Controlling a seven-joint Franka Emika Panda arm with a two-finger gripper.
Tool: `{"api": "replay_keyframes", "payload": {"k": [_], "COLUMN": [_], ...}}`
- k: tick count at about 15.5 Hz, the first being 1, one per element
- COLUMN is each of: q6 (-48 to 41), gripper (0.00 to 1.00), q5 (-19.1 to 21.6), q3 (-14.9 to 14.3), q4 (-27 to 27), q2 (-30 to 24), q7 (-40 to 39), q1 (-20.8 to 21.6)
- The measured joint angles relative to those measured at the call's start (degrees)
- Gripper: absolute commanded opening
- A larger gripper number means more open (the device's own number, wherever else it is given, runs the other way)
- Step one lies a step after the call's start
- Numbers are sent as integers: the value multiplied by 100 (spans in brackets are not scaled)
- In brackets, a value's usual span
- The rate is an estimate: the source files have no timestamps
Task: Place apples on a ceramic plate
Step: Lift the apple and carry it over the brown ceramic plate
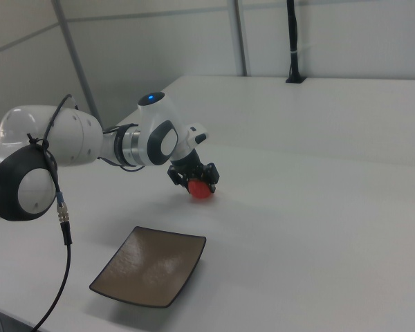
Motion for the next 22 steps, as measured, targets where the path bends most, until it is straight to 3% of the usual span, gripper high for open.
{"api": "replay_keyframes", "payload": {"k": [8, 12, 19, 22], "q6": [1, -289, -2612, -3297], "gripper": [51, 51, 55, 56], "q5": [6, 8, 185, 237], "q3": [0, 0, 0, 0], "q4": [69, -66, -217, -619], "q2": [-168, -931, -2821, -3562], "q7": [5, 5, 3, -75], "q1": [-17, -45, -61, -66]}}
